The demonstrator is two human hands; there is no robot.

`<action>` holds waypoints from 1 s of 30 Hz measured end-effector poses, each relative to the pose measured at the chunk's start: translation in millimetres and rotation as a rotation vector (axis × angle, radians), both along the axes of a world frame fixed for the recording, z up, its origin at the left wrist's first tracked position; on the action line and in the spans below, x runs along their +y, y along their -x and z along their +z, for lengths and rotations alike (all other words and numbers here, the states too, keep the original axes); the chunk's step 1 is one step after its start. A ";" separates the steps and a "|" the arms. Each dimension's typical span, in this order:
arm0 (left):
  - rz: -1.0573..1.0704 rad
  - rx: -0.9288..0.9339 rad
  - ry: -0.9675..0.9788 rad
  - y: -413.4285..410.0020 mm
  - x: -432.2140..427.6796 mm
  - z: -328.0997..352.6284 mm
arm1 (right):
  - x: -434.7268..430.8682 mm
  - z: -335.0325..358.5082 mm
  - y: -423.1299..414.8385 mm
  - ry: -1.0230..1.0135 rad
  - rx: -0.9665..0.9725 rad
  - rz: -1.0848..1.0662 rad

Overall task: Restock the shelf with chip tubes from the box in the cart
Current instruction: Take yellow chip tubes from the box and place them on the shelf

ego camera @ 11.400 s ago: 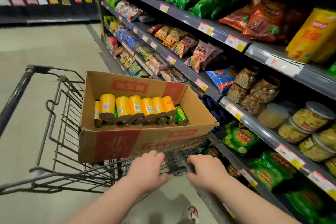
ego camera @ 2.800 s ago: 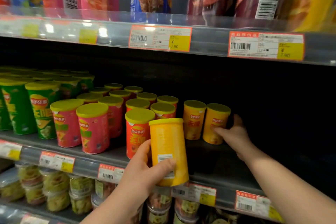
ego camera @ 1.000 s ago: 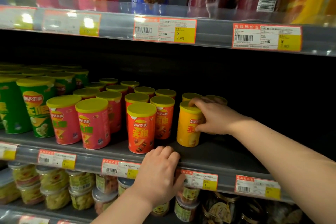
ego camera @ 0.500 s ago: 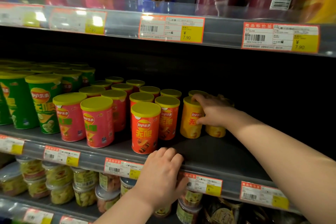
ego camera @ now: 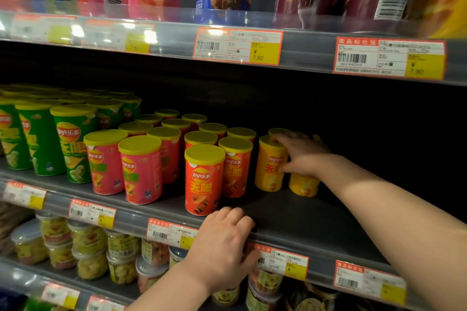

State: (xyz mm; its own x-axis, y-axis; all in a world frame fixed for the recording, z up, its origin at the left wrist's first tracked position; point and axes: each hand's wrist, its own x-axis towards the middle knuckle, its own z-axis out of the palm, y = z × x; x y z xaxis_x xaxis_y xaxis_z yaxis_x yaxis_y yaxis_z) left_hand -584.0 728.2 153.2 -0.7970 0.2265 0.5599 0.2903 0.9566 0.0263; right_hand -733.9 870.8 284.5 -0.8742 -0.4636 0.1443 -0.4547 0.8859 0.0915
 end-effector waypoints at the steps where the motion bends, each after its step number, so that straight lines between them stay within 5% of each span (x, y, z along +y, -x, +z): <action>1: 0.000 -0.002 -0.003 0.0 -0.2 0.1 | 4.9 -0.3 2.4 -0.004 0.004 -0.002; 9: 0.011 -0.005 -0.004 0.3 2.0 1.1 | 51.6 -13.3 16.7 0.157 -0.047 -0.154; 23: 0.143 -0.096 0.071 -7.5 15.5 14.3 | 60.7 -32.5 49.9 0.294 0.007 -0.041; 30: 0.278 -0.308 0.062 -13.4 26.6 22.9 | 61.2 -34.4 59.2 0.308 -0.014 -0.017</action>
